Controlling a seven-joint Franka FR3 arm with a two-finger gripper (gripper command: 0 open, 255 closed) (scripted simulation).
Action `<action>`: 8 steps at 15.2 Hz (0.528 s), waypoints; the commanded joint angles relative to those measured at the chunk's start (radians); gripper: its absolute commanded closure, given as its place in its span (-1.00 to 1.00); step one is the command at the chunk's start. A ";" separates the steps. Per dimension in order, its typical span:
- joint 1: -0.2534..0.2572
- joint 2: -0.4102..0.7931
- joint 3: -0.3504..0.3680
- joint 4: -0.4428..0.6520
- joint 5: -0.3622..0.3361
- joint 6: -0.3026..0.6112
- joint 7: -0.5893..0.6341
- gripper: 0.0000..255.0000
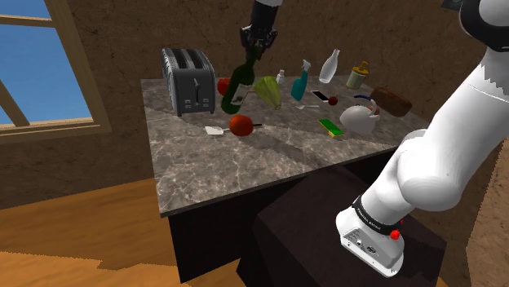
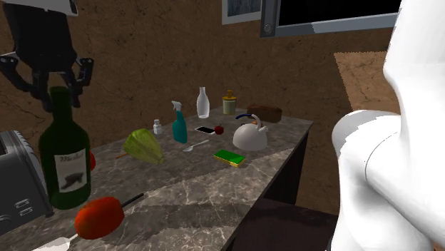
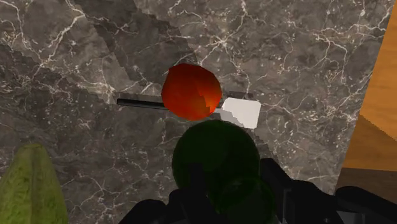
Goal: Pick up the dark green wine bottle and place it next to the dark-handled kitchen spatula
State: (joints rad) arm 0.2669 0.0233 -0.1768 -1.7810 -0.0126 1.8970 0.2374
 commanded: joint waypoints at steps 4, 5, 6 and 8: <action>0.056 0.067 0.052 0.086 -0.003 -0.021 0.111 1.00; 0.067 0.083 0.061 0.107 -0.004 -0.027 0.132 1.00; 0.078 0.100 0.070 0.129 -0.005 -0.032 0.152 1.00; 0.100 0.137 0.087 0.179 -0.007 -0.046 0.191 1.00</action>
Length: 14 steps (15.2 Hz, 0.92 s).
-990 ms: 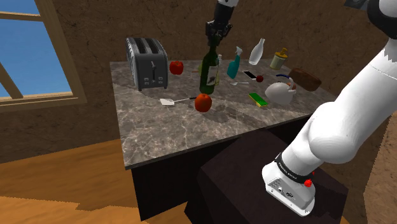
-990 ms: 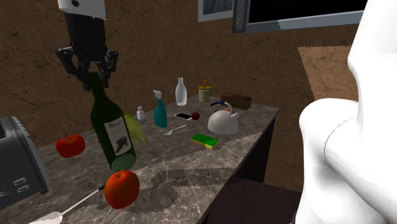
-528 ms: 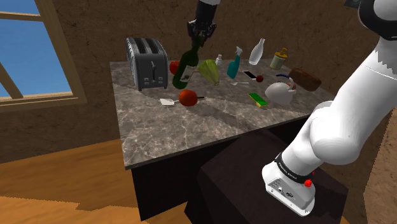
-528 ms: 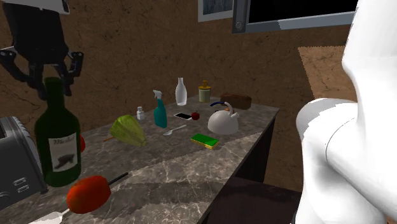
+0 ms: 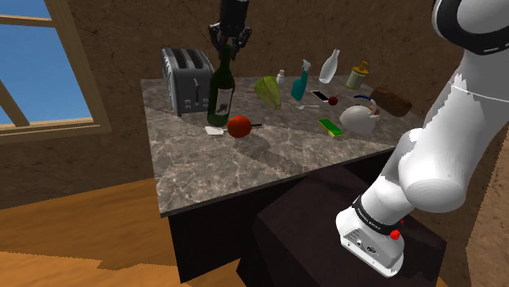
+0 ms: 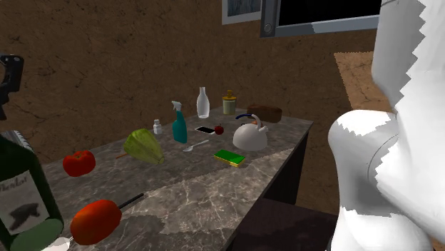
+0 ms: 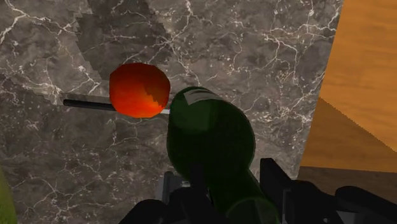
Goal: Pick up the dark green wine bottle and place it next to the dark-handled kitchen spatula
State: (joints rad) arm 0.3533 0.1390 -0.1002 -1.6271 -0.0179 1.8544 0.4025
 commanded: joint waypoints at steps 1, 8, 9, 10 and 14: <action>0.024 0.041 0.018 0.052 -0.003 -0.011 0.045 1.00; 0.053 0.095 0.037 0.073 -0.007 0.020 0.094 1.00; 0.053 0.096 0.037 0.060 -0.008 0.033 0.095 1.00; 0.053 0.096 0.037 0.047 -0.008 0.047 0.095 1.00; 0.053 0.100 0.037 -0.001 -0.008 0.099 0.097 1.00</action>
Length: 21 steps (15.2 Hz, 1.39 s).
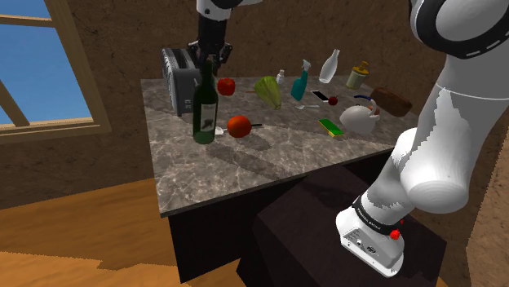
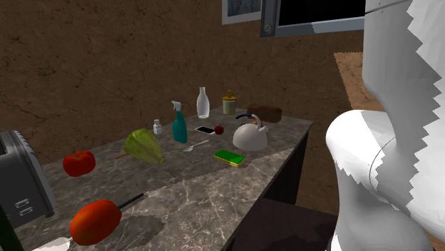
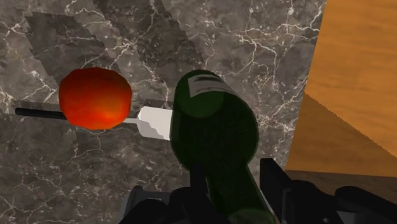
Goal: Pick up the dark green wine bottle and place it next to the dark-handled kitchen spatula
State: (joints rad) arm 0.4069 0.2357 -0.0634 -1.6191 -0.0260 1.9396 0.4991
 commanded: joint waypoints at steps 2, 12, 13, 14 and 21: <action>0.000 0.007 0.000 -0.031 0.000 0.039 0.001 1.00; 0.000 0.010 0.000 -0.049 0.000 0.061 0.001 -1.00; 0.000 0.011 0.000 -0.049 0.000 0.061 0.001 -1.00; 0.000 0.011 0.000 -0.049 0.000 0.061 0.001 -1.00; 0.002 -0.016 0.001 0.041 -0.001 -0.056 0.002 -1.00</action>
